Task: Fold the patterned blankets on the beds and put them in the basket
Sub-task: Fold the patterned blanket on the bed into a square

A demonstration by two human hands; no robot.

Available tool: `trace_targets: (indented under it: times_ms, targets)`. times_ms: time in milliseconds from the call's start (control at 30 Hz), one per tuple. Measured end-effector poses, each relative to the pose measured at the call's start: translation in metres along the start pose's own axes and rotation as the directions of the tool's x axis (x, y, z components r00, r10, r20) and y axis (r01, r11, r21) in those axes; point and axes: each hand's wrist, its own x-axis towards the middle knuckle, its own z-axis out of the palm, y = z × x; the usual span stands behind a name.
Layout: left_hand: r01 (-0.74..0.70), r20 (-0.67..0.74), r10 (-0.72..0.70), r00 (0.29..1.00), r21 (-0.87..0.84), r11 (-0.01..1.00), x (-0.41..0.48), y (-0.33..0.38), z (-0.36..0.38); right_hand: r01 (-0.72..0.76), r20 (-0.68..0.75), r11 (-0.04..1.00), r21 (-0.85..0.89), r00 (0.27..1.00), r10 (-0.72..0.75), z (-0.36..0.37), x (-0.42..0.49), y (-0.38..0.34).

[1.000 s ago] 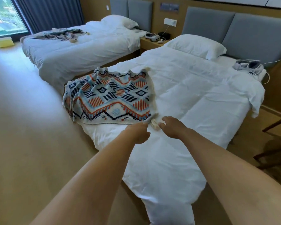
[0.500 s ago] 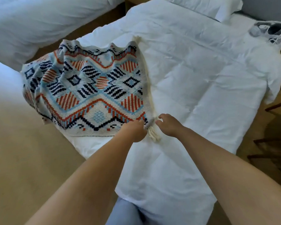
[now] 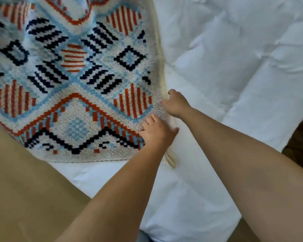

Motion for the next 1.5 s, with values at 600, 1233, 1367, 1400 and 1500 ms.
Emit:
trace_targets:
  times_ms: [600,1233,1367,1400,1500]
  targets:
    - [-0.239,-0.107,0.238,0.966,-0.004,0.971,-0.005,-0.024,0.007,-0.057,-0.184,0.992,-0.11,0.982,0.036,0.004,0.003,0.025]
    - [-0.228,-0.361,0.245,0.9,0.092,0.969,-0.205,-0.046,0.168,0.164,-0.184,0.977,-0.137,0.965,-0.187,0.052,-0.183,0.219]
    - [-0.266,-0.403,0.269,0.875,0.066,0.962,-0.242,-0.033,0.189,0.186,-0.172,0.97,-0.155,0.962,-0.211,0.048,-0.203,0.243]
    - [-0.266,-0.399,0.266,0.877,0.055,0.962,-0.25,-0.03,0.197,0.184,-0.165,0.97,-0.156,0.964,-0.209,0.047,-0.208,0.251]
    - [-0.298,-0.339,0.291,0.895,0.032,0.954,-0.267,-0.018,0.225,0.147,-0.13,0.976,-0.162,0.977,-0.168,0.048,-0.221,0.282]
